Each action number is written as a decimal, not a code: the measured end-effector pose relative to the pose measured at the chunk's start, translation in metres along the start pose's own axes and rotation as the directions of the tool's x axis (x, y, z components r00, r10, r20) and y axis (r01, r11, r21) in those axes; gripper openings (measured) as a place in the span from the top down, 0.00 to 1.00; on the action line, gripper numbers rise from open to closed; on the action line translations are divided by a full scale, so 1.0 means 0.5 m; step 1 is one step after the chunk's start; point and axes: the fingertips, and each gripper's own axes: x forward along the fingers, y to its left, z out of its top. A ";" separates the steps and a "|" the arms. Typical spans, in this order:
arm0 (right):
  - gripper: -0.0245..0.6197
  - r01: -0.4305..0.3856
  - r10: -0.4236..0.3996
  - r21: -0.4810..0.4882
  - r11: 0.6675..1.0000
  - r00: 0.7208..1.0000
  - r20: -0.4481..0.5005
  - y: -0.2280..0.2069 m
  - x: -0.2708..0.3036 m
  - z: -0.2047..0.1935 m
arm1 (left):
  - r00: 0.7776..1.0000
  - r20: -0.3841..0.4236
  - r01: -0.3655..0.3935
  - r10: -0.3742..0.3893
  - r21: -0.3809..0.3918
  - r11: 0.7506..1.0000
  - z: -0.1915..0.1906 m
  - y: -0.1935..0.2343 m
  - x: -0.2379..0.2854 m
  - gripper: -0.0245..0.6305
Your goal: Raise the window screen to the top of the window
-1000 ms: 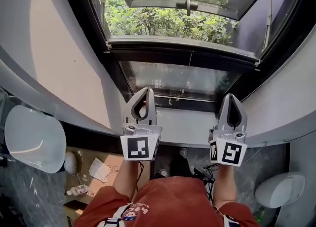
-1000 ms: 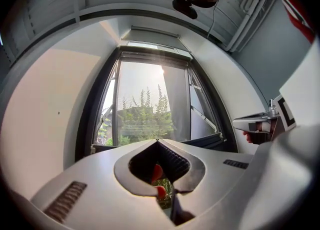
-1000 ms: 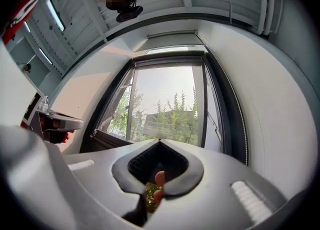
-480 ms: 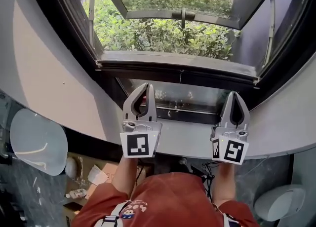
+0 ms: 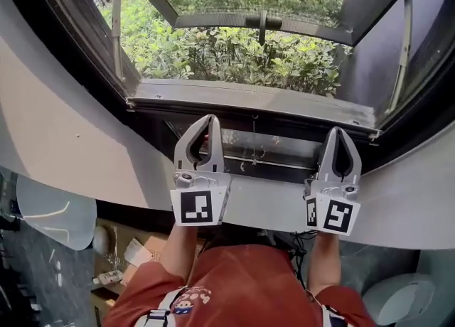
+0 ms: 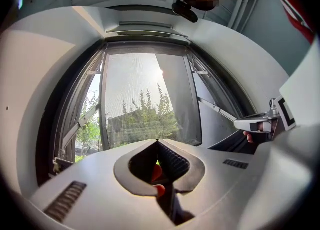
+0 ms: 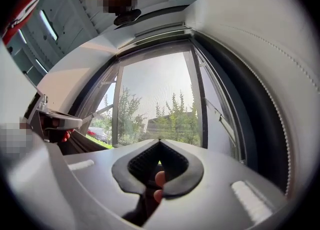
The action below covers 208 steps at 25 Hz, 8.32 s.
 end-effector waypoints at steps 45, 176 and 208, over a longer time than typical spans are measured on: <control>0.69 -0.565 0.165 -0.676 0.473 0.810 -0.562 0.122 0.020 -0.175 | 0.902 -0.362 0.430 -0.234 0.724 0.539 -0.198 -0.019 0.037 0.73; 0.89 -0.067 -0.181 -0.997 -0.049 0.982 -0.057 0.056 0.238 0.271 | 0.998 0.019 -0.025 0.059 0.993 0.114 0.282 0.076 0.187 0.89; 0.89 0.064 -0.193 -0.995 -0.081 0.978 0.079 0.028 0.320 0.484 | 0.983 0.158 -0.165 0.089 0.983 0.078 0.510 0.106 0.240 0.88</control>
